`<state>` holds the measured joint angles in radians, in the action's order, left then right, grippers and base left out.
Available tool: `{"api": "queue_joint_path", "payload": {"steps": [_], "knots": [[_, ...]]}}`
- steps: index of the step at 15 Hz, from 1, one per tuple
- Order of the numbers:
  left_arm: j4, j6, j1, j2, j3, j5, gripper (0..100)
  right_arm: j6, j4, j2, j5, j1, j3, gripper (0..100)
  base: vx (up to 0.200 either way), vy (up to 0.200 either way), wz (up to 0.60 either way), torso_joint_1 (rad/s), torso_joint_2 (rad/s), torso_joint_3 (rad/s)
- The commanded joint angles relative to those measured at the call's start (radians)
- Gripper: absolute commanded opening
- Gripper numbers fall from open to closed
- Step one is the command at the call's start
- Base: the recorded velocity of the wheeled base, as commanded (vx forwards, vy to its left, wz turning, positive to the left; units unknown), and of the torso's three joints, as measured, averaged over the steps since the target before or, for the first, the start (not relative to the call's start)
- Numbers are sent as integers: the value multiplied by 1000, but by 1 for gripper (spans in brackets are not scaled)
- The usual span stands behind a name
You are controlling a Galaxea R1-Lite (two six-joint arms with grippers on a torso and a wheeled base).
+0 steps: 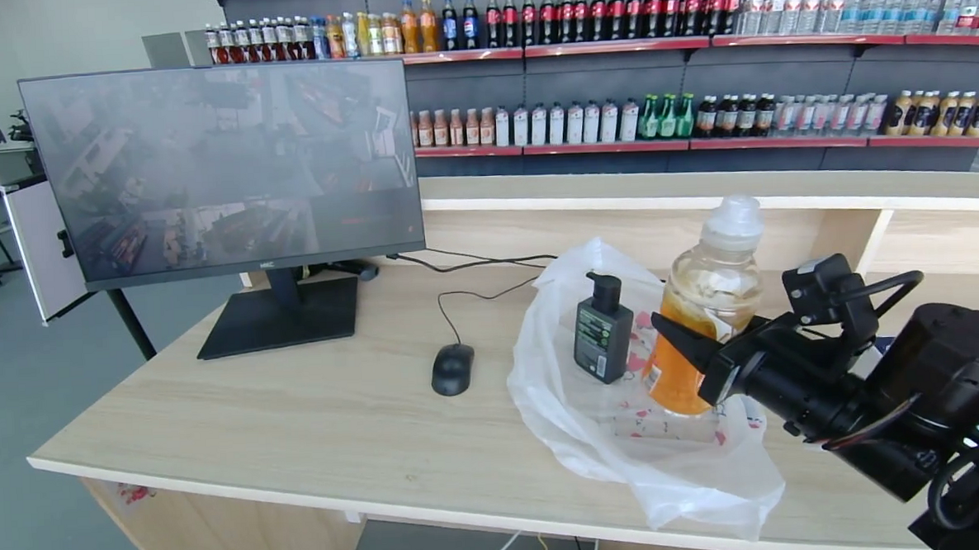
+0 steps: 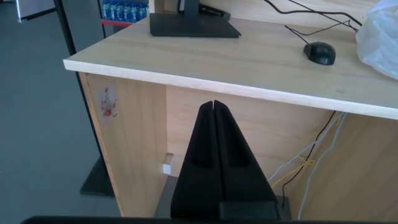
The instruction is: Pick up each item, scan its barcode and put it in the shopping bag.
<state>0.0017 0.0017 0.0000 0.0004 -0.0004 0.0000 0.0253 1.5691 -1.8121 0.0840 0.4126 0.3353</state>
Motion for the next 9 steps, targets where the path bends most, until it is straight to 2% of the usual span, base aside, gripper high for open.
{"api": "queue_joint_path", "payload": {"steps": [1, 9], "knots": [[0, 0, 0, 0, 0, 0, 0, 1, 2, -46, 0, 6, 4, 0, 0, 0, 0, 0, 0, 0], [0, 0, 0, 0, 0, 0, 0, -1, 2, -145, 0, 14, 56, 0, 0, 0, 0, 0, 0, 0]]}}
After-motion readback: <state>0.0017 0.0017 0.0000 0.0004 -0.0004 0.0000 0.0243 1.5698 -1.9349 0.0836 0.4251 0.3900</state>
